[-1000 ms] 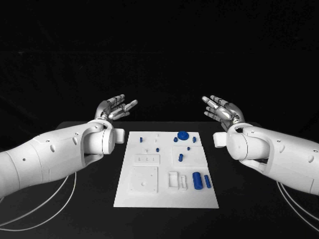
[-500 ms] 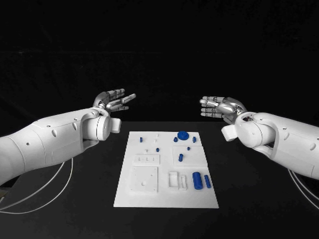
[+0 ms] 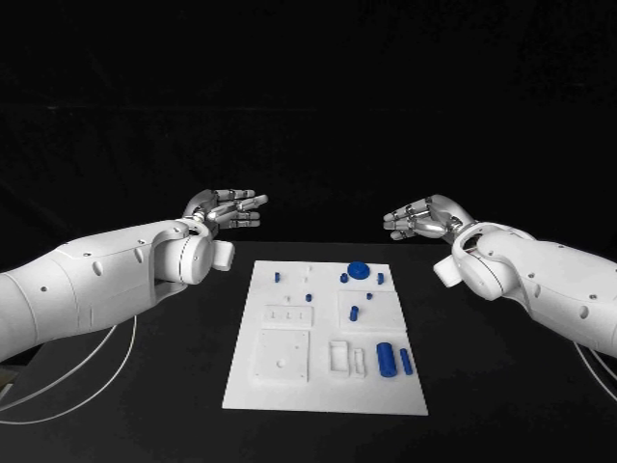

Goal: Assemble the parts on the task board

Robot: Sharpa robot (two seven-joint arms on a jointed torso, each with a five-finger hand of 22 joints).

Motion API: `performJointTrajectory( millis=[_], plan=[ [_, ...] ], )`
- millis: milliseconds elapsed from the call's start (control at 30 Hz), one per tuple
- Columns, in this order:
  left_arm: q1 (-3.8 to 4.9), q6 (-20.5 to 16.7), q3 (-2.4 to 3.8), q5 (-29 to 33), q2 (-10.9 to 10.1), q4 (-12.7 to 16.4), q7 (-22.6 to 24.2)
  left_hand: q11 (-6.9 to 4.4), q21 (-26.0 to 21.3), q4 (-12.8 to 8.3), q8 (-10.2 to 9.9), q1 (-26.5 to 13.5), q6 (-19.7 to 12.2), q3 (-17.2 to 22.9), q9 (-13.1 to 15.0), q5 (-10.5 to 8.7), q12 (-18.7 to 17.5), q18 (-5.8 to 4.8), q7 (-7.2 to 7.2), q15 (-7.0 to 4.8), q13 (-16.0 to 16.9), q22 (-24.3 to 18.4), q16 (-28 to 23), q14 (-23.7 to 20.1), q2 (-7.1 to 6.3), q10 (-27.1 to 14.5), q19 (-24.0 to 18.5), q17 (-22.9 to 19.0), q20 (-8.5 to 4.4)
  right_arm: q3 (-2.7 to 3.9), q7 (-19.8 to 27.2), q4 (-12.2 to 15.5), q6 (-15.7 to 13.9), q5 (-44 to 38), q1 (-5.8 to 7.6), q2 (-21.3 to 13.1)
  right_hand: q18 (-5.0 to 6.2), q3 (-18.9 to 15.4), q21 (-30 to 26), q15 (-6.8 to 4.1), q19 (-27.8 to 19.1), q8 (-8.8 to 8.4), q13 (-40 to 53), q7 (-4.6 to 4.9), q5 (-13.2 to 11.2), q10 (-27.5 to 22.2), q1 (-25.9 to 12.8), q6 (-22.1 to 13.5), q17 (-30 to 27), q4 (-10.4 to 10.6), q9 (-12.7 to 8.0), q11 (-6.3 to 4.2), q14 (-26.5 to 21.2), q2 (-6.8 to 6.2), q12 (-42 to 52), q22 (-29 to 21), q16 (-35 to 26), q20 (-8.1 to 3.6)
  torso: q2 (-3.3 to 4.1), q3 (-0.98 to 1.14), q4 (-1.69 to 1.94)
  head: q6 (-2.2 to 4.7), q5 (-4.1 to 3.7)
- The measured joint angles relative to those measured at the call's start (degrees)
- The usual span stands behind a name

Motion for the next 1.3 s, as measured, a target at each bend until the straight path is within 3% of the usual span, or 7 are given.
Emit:
performJointTrajectory(
  millis=[300,467,633,733,933,1100,1300],
  plan=[
    [0.34,3.81,0.14,-1.56,-4.59,8.76,0.45,-0.67,2.61,-1.78,0.00,-0.13,0.68,-0.69,0.05,-1.12,0.00,-1.86,-0.27,-0.59,-0.01,0.26,-0.63,3.93,0.24,0.26,2.45,0.21,-2.32,0.15,-0.67,-0.60,0.93,-16.83,1.71,2.17,-0.81,1.86,9.10,-5.71,13.99,0.18,0.08,-0.37,-5.93,3.62,0.14,1.63,6.63,-1.35,0.06,-2.39,15.59,-2.08,0.00,3.90,4.96,-6.61,1.76,-0.07,0.62,1.69,-0.44],
    [0.48,5.52,0.21,-2.43,-6.14,12.60,0.45,-0.79,3.92,-1.85,0.00,-0.12,0.67,-0.61,0.05,-1.46,0.00,-1.89,-0.27,-1.10,-0.01,0.50,-0.63,5.53,0.24,-0.66,3.03,0.21,-2.90,0.12,-1.91,0.19,1.17,-25.19,1.97,2.65,0.69,2.17,22.86,-6.87,17.91,0.18,0.16,-0.26,-3.59,3.60,1.41,2.11,23.39,-4.54,0.06,-2.37,16.13,-3.12,0.26,14.04,28.23,-8.64,3.13,0.05,1.00,2.36,-1.09],
    [0.86,7.59,0.26,-3.57,-7.32,14.79,0.31,-1.31,3.92,-0.85,0.00,-0.99,-0.25,-0.28,0.05,-3.36,0.00,-1.83,-0.65,-0.43,-0.08,0.20,-1.17,3.59,-0.63,-5.45,2.36,0.10,-2.24,0.11,-3.87,1.32,1.22,-31.85,2.29,2.92,2.39,5.68,32.78,-6.92,15.37,0.35,0.16,0.34,-1.83,2.72,-1.62,1.51,35.20,-4.49,0.09,-1.95,15.57,-4.78,0.26,24.36,41.73,-8.07,4.48,0.05,1.63,3.30,-1.77],
    [1.31,8.99,0.30,-5.10,-8.09,15.97,0.03,-1.87,3.69,1.67,0.00,-1.37,-1.49,0.55,0.05,-3.59,-0.01,-1.82,-1.08,-0.07,-0.31,-0.11,-1.17,2.23,-3.12,-10.02,2.13,-0.02,-1.98,0.11,-5.48,2.41,1.60,-35.63,2.69,2.83,3.20,8.55,35.11,-6.84,14.77,0.35,0.16,0.10,-2.37,2.98,-2.73,1.74,37.20,-3.84,0.09,-2.19,14.88,-5.89,0.26,28.60,45.40,-7.88,5.23,-0.04,1.95,3.75,-2.12],
    [1.96,10.93,0.35,-8.01,-9.37,18.89,-0.67,-1.97,6.50,4.71,0.00,-0.20,-1.47,1.25,0.05,-3.59,0.00,-1.87,-1.10,-2.20,-0.31,1.11,0.02,8.53,-4.89,-10.31,7.19,1.01,-3.97,0.12,-8.28,4.42,2.40,-41.41,3.27,2.66,3.27,11.43,35.53,-6.65,14.77,0.35,0.16,0.03,-1.03,3.15,-3.53,1.81,37.50,-2.81,0.09,-2.36,14.69,-6.89,0.26,32.36,47.45,-7.87,6.57,-0.34,2.74,4.31,-2.80],
    [2.48,11.84,0.56,-9.86,-10.37,21.58,-1.05,-2.07,7.48,7.96,0.00,1.20,-1.20,0.71,0.04,-3.57,0.00,-1.92,-1.05,-2.64,-0.31,1.64,-0.54,9.75,-6.84,-10.40,7.77,1.15,-4.55,0.13,-10.61,5.30,2.82,-46.18,3.62,3.35,3.80,7.77,34.38,-6.43,14.87,0.35,0.16,-0.08,1.20,1.28,-2.60,1.70,37.38,-1.45,0.09,-1.71,14.46,-8.88,0.25,34.23,48.72,-7.36,7.49,-0.52,3.14,4.84,-3.09],
    [3.16,12.14,0.75,-11.28,-10.87,23.06,-1.33,-2.30,9.25,11.99,0.23,3.19,0.17,0.14,0.10,-3.57,-0.23,-2.30,-1.35,-3.27,-0.35,2.68,-0.26,10.98,-8.83,-11.85,8.67,1.59,-5.45,0.05,-12.72,5.52,3.27,-50.90,3.67,4.16,4.57,6.14,31.54,-6.09,15.42,0.35,0.15,-0.28,1.63,0.17,-1.33,1.49,37.04,-0.52,0.08,-1.63,14.12,-9.08,0.25,37.53,49.38,-6.78,8.45,-0.62,3.37,4.95,-3.22]
  ],
)
